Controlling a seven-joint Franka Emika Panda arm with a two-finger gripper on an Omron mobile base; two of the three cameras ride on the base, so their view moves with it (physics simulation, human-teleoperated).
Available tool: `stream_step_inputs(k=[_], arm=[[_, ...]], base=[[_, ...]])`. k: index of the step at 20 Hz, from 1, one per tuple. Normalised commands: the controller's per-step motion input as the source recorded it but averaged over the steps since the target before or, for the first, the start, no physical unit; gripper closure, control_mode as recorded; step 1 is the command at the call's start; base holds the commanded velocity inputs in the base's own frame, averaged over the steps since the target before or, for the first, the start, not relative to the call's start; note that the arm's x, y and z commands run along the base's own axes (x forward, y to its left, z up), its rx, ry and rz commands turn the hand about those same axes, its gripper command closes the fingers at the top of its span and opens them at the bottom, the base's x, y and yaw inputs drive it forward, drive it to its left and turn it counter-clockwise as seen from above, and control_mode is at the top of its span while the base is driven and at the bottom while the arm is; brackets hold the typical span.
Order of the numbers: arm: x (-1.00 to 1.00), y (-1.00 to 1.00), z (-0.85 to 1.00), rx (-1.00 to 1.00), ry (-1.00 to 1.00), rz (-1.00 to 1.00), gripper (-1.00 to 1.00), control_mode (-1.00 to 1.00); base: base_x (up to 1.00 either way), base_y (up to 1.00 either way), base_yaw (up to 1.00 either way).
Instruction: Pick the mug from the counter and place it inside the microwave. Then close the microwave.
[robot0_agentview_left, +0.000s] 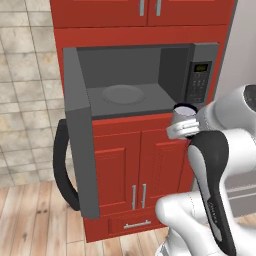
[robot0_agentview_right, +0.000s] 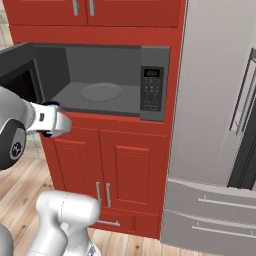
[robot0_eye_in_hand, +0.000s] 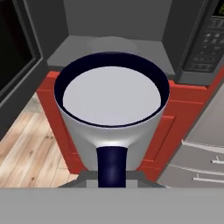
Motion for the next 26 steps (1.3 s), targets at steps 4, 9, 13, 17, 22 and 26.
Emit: stream_step_inputs(k=[4,9,13,17,22,26], arm=[[0.25,0.16,0.02,0.0,-0.14,0.01,1.0,-1.0],[0.62,0.09,0.0,0.0,-0.13,0.0,1.0,-1.0],[0.73,0.01,0.23,0.0,0.04,0.0,1.0,-1.0],[0.56,0.0,0.1,0.0,0.05,0.0,1.0,-1.0],[0.5,0.0,0.0,0.0,0.04,0.0,1.0,-1.0],[0.29,0.0,0.0,0.0,0.01,0.0,1.0,-1.0]], base=[[0.0,0.0,0.0],[0.0,0.0,0.0],[0.0,0.0,0.0],[0.0,0.0,0.0],[0.0,0.0,0.0],[0.0,0.0,0.0]])
